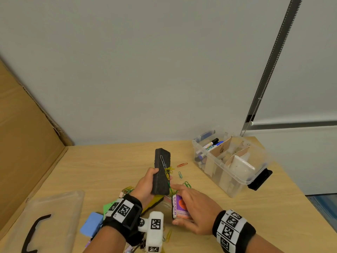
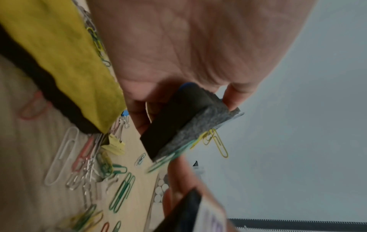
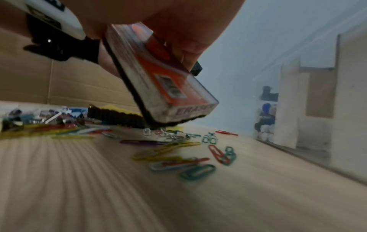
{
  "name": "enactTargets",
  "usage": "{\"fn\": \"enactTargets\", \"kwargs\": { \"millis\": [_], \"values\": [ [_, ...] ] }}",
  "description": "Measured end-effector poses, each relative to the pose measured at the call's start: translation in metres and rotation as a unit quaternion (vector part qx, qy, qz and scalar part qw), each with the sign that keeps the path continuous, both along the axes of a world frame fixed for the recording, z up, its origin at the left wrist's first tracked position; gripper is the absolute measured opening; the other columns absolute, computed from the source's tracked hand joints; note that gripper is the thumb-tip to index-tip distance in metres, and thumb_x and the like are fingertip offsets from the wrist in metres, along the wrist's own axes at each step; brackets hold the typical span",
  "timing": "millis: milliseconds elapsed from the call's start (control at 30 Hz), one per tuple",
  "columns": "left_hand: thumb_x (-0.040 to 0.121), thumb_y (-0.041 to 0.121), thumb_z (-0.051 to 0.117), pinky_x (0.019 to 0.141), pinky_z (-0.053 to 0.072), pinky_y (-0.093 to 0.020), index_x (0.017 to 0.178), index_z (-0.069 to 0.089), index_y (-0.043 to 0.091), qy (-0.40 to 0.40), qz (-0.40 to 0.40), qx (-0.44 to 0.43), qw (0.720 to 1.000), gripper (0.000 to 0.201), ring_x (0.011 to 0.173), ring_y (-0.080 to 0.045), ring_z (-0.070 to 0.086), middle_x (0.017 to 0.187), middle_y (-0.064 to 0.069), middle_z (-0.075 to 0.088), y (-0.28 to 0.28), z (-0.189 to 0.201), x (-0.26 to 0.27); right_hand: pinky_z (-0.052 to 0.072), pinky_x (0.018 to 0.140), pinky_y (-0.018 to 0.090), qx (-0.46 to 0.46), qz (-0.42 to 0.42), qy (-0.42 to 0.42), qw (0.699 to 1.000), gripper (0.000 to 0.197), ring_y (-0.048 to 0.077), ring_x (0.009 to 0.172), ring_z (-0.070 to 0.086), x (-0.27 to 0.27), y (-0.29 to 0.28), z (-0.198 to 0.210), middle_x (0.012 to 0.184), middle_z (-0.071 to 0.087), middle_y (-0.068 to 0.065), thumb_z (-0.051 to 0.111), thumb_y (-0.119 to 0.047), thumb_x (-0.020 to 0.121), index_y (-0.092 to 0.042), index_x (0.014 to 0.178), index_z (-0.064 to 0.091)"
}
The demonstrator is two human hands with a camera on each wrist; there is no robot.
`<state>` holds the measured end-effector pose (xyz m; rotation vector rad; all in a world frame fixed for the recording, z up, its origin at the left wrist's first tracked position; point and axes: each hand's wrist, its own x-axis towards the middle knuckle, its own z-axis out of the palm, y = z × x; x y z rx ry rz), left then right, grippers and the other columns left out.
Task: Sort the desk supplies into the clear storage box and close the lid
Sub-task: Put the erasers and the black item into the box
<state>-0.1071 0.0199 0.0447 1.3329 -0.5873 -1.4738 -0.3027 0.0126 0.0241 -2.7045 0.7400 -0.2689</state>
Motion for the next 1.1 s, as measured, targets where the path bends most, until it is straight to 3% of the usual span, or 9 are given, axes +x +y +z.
{"fn": "enactTargets", "kwargs": {
  "millis": [67, 200, 333, 533, 667, 767, 900, 967, 1100],
  "values": [
    [0.1, 0.029, 0.027, 0.097, 0.044, -0.046, 0.11, 0.058, 0.001, 0.0, 0.004, -0.006, 1.0, 0.043, 0.097, -0.031, 0.058, 0.106, -0.024, 0.063, 0.002, 0.002, 0.003, 0.032, 0.109, 0.027, -0.02, 0.007, 0.012, 1.0, 0.071, 0.013, 0.133, 0.036, -0.002, -0.002, 0.005, 0.158, 0.016, -0.003, 0.035, -0.074, 0.086, -0.017, 0.128, 0.032],
    [0.099, 0.033, 0.031, 0.099, 0.044, -0.048, 0.121, 0.054, -0.002, 0.004, 0.0, -0.002, 1.0, 0.047, 0.098, -0.032, 0.06, 0.108, -0.029, 0.062, 0.001, 0.003, 0.001, 0.023, 0.099, 0.015, -0.05, 0.021, -0.015, 0.998, 0.067, 0.011, 0.135, 0.033, 0.006, -0.006, 0.014, 0.161, 0.001, -0.002, 0.04, -0.071, 0.086, -0.013, 0.12, 0.042],
    [0.098, 0.031, 0.034, 0.099, 0.044, -0.046, 0.126, 0.052, -0.004, 0.045, 0.023, -0.005, 0.999, 0.048, 0.107, -0.034, 0.058, 0.124, -0.03, 0.057, -0.002, 0.006, -0.001, 0.018, 0.107, 0.018, -0.048, 0.031, -0.017, 0.998, 0.067, 0.012, 0.145, 0.017, 0.01, -0.005, 0.013, 0.161, -0.005, 0.0, 0.041, -0.07, 0.087, -0.01, 0.117, 0.043],
    [0.1, 0.031, 0.027, 0.09, 0.046, -0.043, 0.118, 0.055, -0.004, 0.018, 0.011, -0.025, 0.999, 0.049, 0.093, -0.03, 0.06, 0.109, -0.026, 0.063, 0.005, 0.006, 0.01, 0.034, 0.111, 0.033, -0.041, 0.042, 0.039, 0.997, 0.073, 0.016, 0.136, 0.032, -0.005, -0.002, 0.008, 0.156, 0.019, 0.002, 0.037, -0.072, 0.087, -0.01, 0.126, 0.039],
    [0.1, 0.033, 0.029, 0.092, 0.047, -0.044, 0.118, 0.056, -0.002, -0.009, -0.014, -0.017, 1.0, 0.048, 0.098, -0.031, 0.061, 0.113, -0.027, 0.064, 0.007, 0.004, 0.005, 0.036, 0.106, 0.028, -0.066, 0.017, -0.019, 0.997, 0.065, 0.015, 0.131, 0.037, 0.003, -0.005, 0.02, 0.15, 0.03, 0.004, 0.038, -0.072, 0.087, -0.014, 0.116, 0.042],
    [0.099, 0.035, 0.031, 0.084, 0.051, -0.04, 0.117, 0.056, 0.0, -0.008, -0.026, -0.016, 0.999, 0.047, 0.095, -0.029, 0.063, 0.104, -0.022, 0.067, 0.008, 0.005, -0.001, 0.031, 0.099, 0.02, -0.047, 0.0, -0.035, 0.998, 0.07, 0.014, 0.128, 0.041, 0.009, -0.008, 0.026, 0.156, 0.018, 0.002, 0.039, -0.072, 0.085, -0.013, 0.123, 0.04],
    [0.099, 0.034, 0.029, 0.084, 0.049, -0.042, 0.118, 0.057, -0.001, 0.027, -0.015, -0.031, 0.999, 0.048, 0.088, -0.03, 0.062, 0.097, -0.022, 0.065, 0.006, 0.01, 0.001, 0.029, 0.088, 0.016, -0.014, -0.001, -0.003, 1.0, 0.071, 0.014, 0.129, 0.039, 0.008, -0.006, 0.02, 0.159, -0.001, -0.005, 0.038, -0.072, 0.085, -0.013, 0.126, 0.037],
    [0.1, 0.033, 0.027, 0.084, 0.048, -0.041, 0.118, 0.057, -0.001, 0.016, -0.017, -0.032, 0.999, 0.049, 0.088, -0.03, 0.061, 0.098, -0.023, 0.064, 0.006, 0.012, 0.004, 0.031, 0.089, 0.018, -0.009, 0.0, 0.005, 1.0, 0.071, 0.014, 0.13, 0.038, 0.005, -0.004, 0.018, 0.159, 0.003, -0.005, 0.037, -0.073, 0.085, -0.014, 0.125, 0.037],
    [0.1, 0.033, 0.024, 0.093, 0.045, -0.045, 0.12, 0.056, 0.0, 0.009, -0.028, -0.03, 0.999, 0.05, 0.094, -0.029, 0.061, 0.107, -0.023, 0.066, 0.008, 0.009, 0.006, 0.038, 0.1, 0.023, -0.023, -0.008, 0.018, 1.0, 0.078, 0.013, 0.124, 0.043, -0.003, -0.004, 0.02, 0.149, 0.03, 0.0, 0.037, -0.074, 0.085, -0.014, 0.134, 0.033]
  ]
}}
